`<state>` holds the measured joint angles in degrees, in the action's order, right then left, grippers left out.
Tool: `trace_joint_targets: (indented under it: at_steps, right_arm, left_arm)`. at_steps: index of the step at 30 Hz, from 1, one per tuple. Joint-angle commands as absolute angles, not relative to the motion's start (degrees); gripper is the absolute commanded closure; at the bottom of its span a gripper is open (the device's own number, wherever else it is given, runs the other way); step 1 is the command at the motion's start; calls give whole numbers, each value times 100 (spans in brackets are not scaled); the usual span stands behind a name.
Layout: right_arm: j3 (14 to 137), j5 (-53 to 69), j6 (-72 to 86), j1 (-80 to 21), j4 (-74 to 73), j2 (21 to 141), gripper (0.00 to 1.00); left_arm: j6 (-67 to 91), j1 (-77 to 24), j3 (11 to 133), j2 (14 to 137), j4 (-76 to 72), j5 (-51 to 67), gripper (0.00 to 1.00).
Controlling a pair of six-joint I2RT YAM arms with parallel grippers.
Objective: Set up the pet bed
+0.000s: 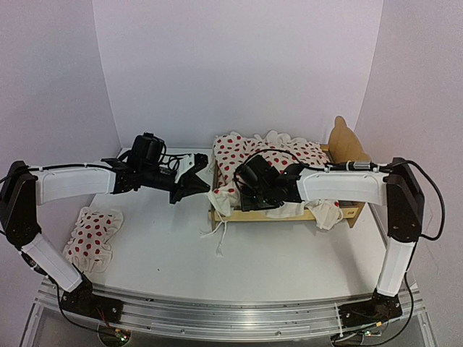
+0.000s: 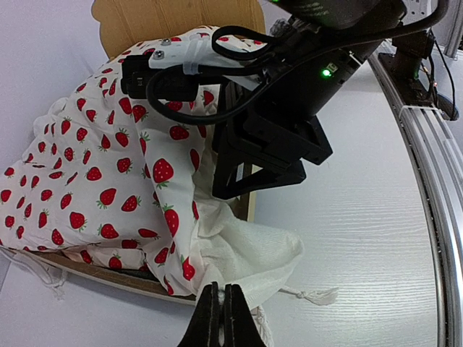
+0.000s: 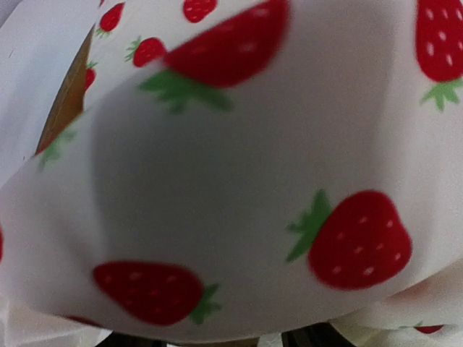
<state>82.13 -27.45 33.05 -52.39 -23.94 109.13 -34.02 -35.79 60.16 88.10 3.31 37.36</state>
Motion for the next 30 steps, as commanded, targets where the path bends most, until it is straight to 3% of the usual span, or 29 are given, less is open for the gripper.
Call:
trace_joint_targets:
  at_steps: [1,4,7,17,29,30]
  right_arm:
    - [8316,-3091,3454,-5119,-2064,11102,64]
    - [8272,-3001,3426,-5036,-2011,11100,86]
    - [8237,-2874,3228,-5031,-2012,10918,100]
    - [8040,-1369,2712,-5027,-2473,9578,100]
    - [8079,218,2909,-5016,-3962,9395,100]
    - [8024,153,2944,-5011,-4023,9410,95]
  left_arm:
    - [-3331,-3577,5956,8545,90,3798,100]
    - [-3331,-3579,5936,8535,79,3790,100]
    - [-3329,-3577,5934,8516,72,3762,100]
    - [-3332,-3577,5921,8479,44,3637,100]
    - [-3494,-3568,5836,8413,219,3484,100]
    - [-3530,-3568,5797,8409,222,3481,100]
